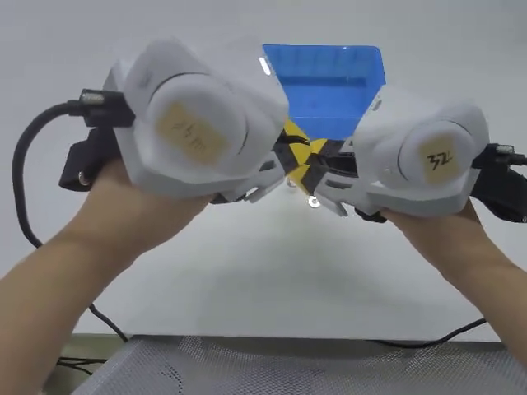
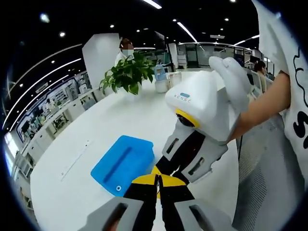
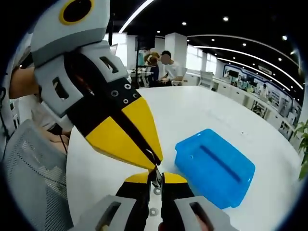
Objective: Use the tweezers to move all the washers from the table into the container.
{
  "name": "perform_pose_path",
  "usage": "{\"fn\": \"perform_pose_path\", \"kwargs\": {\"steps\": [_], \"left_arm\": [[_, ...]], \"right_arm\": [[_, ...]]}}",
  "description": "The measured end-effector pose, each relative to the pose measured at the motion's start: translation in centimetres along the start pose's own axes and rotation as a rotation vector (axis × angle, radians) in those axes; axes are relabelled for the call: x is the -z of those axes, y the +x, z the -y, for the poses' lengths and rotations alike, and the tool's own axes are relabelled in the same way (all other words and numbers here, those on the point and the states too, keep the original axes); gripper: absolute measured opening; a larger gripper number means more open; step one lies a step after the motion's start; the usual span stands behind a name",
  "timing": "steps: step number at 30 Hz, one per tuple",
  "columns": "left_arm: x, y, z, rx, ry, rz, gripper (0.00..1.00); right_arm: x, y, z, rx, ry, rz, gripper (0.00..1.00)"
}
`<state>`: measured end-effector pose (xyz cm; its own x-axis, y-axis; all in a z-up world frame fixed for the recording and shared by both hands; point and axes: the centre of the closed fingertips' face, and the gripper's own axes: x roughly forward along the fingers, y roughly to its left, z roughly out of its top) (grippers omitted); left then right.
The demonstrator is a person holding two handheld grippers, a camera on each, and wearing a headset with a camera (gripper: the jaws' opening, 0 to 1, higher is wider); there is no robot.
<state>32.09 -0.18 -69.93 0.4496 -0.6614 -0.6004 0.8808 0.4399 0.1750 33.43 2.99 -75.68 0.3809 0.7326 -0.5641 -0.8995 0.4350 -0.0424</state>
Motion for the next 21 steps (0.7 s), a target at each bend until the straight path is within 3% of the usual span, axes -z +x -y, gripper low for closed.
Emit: {"fn": "perform_pose_path", "kwargs": {"steps": [6, 11, 19, 21], "left_arm": [[-1.5, -0.6, -0.9, -0.031, 0.045, 0.020, 0.00], [-3.2, -0.5, -2.6, -0.077, 0.055, 0.064, 0.00], [-4.1, 0.9, -5.9, -0.125, 0.036, 0.104, 0.00], [-3.8, 1.5, -6.5, -0.132, 0.025, 0.100, 0.00]], "right_arm": [[-1.7, -0.7, 1.0, 0.030, -0.047, 0.017, 0.04], [-3.3, -1.1, 3.1, 0.070, -0.066, 0.044, 0.04], [-4.5, -0.4, 6.1, 0.124, -0.082, 0.060, 0.04], [-4.2, 0.1, 6.8, 0.130, -0.074, 0.056, 0.04]]}}
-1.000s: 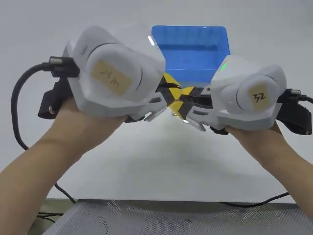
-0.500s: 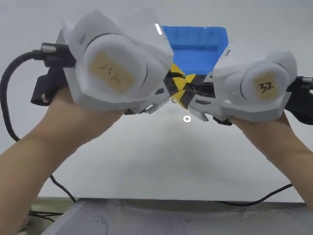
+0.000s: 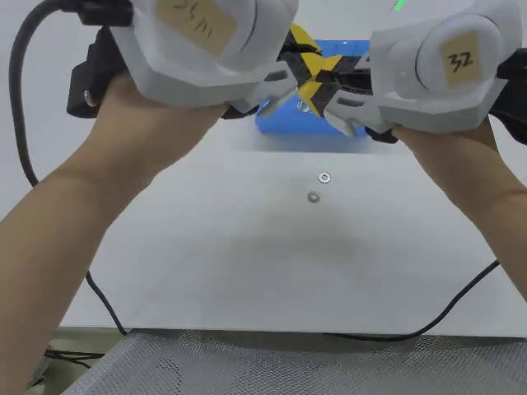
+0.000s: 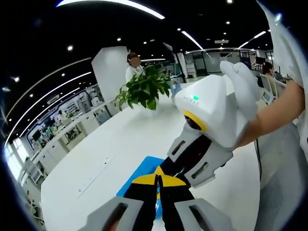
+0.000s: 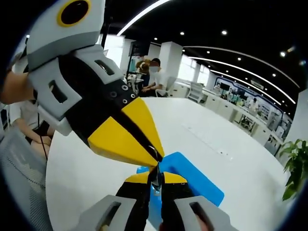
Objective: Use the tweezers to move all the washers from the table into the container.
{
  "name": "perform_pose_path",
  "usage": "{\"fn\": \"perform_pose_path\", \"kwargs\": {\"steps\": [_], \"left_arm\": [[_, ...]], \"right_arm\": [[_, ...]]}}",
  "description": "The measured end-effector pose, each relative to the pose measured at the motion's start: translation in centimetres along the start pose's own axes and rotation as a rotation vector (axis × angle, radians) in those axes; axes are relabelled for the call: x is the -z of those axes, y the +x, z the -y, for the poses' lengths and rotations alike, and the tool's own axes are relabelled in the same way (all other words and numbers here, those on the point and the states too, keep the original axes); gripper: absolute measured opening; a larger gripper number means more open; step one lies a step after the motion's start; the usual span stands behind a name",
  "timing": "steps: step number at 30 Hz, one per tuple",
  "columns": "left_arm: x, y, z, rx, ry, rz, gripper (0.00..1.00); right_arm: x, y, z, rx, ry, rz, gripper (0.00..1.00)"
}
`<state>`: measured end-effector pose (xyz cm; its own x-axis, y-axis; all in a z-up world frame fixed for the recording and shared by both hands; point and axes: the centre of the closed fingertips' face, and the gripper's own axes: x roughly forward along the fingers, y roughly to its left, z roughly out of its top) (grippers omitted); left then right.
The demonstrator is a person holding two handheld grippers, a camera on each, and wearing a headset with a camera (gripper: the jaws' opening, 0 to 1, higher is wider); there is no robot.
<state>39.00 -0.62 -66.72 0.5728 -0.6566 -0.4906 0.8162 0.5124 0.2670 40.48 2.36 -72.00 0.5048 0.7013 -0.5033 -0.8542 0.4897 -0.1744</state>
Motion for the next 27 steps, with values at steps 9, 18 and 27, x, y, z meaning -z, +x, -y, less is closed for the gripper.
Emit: {"fn": "perform_pose_path", "kwargs": {"steps": [9, 18, 27], "left_arm": [[2.6, 2.3, -0.6, -0.027, -0.042, -0.042, 0.00], [4.1, 3.2, -0.9, -0.022, -0.071, -0.066, 0.00], [3.5, 2.6, -0.7, -0.015, -0.052, -0.060, 0.00]], "right_arm": [[2.4, 2.5, 0.8, 0.010, 0.024, -0.045, 0.04], [3.6, 3.9, 0.9, -0.002, 0.060, -0.065, 0.04], [2.9, 3.0, 0.7, -0.011, 0.126, -0.045, 0.06]]}}
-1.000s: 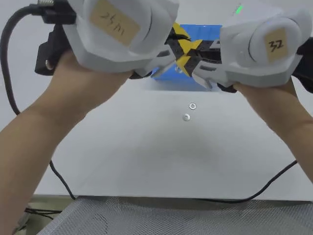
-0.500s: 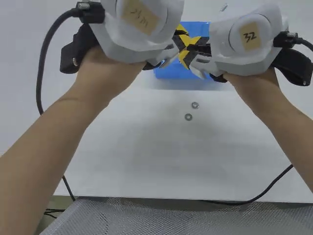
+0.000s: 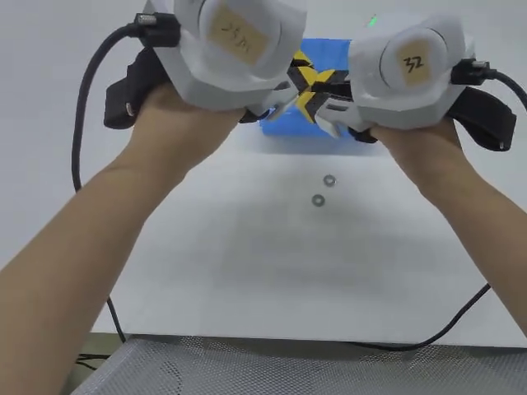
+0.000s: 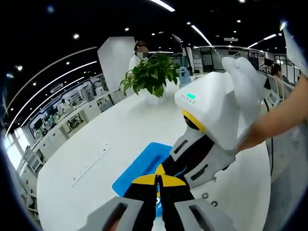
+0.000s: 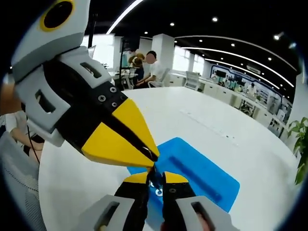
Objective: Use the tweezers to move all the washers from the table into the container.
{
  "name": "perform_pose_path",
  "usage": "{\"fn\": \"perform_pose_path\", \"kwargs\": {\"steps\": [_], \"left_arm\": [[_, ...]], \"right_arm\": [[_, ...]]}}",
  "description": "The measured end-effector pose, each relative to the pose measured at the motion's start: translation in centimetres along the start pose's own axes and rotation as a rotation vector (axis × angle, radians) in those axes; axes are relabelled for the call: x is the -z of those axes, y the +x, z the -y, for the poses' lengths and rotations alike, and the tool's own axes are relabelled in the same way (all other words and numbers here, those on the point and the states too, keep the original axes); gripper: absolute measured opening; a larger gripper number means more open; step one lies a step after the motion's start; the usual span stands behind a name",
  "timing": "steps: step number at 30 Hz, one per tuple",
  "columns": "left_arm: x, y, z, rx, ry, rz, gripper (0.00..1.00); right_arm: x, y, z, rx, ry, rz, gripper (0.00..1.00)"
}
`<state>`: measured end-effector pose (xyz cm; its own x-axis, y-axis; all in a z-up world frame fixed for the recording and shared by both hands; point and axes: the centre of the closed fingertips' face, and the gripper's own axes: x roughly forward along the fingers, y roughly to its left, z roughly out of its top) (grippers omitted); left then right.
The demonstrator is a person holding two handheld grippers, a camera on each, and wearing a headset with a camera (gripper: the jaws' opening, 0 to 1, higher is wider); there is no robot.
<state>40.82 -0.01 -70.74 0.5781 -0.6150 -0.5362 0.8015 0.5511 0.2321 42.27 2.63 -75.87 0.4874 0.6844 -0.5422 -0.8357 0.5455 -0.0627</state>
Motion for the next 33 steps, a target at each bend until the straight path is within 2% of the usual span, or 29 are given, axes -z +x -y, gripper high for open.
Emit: {"fn": "perform_pose_path", "kwargs": {"steps": [1, 5, 8, 11, 13, 14, 18, 22, 25, 26, 33], "left_arm": [[-0.2, -0.1, 0.0, -0.003, 0.005, 0.004, 0.00], [-1.5, -1.7, 0.7, 0.004, 0.025, 0.023, 0.00], [-2.3, -2.8, 1.6, 0.014, 0.047, 0.037, 0.00], [-3.3, -4.1, 2.5, 0.033, 0.062, 0.049, 0.00], [-3.4, -4.3, 3.3, 0.056, 0.071, 0.053, 0.00], [-3.5, -4.8, 4.0, 0.069, 0.079, 0.047, 0.00], [-2.9, -5.3, 6.1, 0.101, 0.118, 0.022, 0.00], [-1.9, -5.2, 7.5, 0.137, 0.105, 0.004, 0.00], [-1.3, -5.1, 8.2, 0.154, 0.096, -0.012, 0.00], [-1.1, -5.1, 8.6, 0.168, 0.075, -0.014, 0.00], [0.2, -4.2, 9.5, 0.193, 0.034, -0.031, 0.00]], "right_arm": [[-0.3, -0.2, 0.1, 0.012, 0.019, 0.015, 0.07], [-0.9, -1.6, -0.3, 0.003, 0.049, 0.042, 0.08], [-1.6, -3.0, -0.8, 0.023, 0.011, 0.067, 0.09], [-1.9, -4.4, -1.7, 0.013, -0.006, 0.082, 0.09], [-1.7, -5.0, -2.6, -0.003, -0.014, 0.072, 0.10], [-1.5, -5.2, -2.8, -0.004, -0.025, 0.066, 0.11], [-0.5, -5.9, -4.3, -0.020, -0.047, 0.048, 0.10], [1.3, -6.1, -6.0, -0.049, 0.002, 0.021, 0.09], [2.3, -6.1, -6.8, -0.056, 0.031, 0.006, 0.08], [2.6, -6.2, -7.0, -0.060, 0.038, -0.002, 0.08], [4.6, -5.7, -7.4, -0.082, 0.049, -0.056, 0.08]]}}
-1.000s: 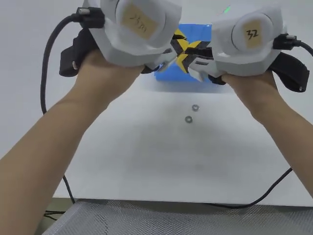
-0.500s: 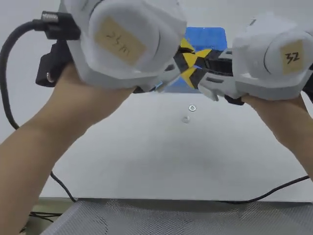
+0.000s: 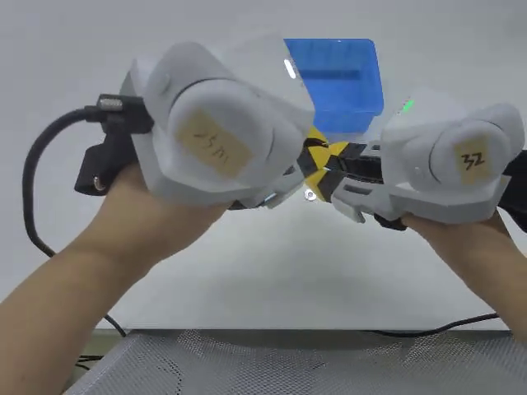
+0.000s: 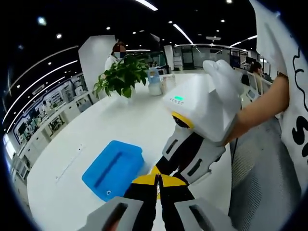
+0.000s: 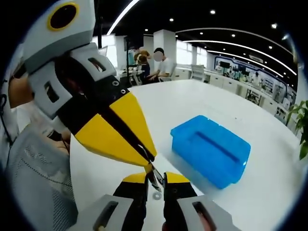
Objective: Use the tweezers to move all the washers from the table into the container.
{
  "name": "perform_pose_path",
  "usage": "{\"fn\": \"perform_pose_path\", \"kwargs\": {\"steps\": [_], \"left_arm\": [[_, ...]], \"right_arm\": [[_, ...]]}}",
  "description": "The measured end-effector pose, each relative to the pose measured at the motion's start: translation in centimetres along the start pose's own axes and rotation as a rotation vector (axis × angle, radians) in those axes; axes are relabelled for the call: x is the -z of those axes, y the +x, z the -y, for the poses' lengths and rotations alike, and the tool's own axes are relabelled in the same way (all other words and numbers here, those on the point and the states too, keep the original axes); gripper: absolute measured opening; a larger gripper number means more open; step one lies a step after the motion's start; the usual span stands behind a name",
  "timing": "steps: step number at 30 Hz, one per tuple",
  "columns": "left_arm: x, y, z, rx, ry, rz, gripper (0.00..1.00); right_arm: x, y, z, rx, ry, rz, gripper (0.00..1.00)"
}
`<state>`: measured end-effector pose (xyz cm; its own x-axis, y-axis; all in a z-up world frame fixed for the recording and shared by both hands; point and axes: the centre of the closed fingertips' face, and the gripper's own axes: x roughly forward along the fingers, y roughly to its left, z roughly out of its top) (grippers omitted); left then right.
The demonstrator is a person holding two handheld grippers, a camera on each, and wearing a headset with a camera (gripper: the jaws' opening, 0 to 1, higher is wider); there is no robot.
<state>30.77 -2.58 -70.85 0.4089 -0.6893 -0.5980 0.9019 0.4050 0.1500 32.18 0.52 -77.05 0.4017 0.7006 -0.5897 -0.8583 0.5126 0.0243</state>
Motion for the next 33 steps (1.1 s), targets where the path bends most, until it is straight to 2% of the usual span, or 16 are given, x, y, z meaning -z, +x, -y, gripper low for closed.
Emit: {"fn": "perform_pose_path", "kwargs": {"steps": [5, 9, 14, 16, 18, 28, 33], "left_arm": [[0.5, 0.4, 0.1, 0.014, -0.009, -0.020, 0.00], [0.9, 0.5, 0.2, 0.020, -0.017, -0.028, 0.00], [0.9, 0.3, 0.1, 0.023, -0.040, -0.016, 0.00], [0.8, 0.3, 0.1, 0.028, -0.045, -0.018, 0.00], [0.9, 0.3, 0.0, 0.031, -0.046, -0.017, 0.00], [0.6, 0.5, 0.4, 0.056, -0.036, -0.025, 0.00], [-0.1, 0.0, 0.2, 0.046, -0.030, -0.008, 0.00]], "right_arm": [[0.5, 0.4, -0.2, -0.022, 0.034, -0.012, 0.09], [0.7, 0.5, -0.4, -0.023, 0.026, -0.023, 0.08], [0.8, 0.6, -0.4, -0.030, 0.043, -0.020, 0.09], [0.9, 0.6, -0.4, -0.032, 0.033, -0.027, 0.08], [0.9, 0.5, -0.5, -0.034, -0.018, -0.035, 0.07], [1.1, 0.4, -0.5, -0.003, -0.064, -0.049, 0.04], [0.2, 0.0, -0.3, 0.005, -0.067, -0.035, 0.04]]}}
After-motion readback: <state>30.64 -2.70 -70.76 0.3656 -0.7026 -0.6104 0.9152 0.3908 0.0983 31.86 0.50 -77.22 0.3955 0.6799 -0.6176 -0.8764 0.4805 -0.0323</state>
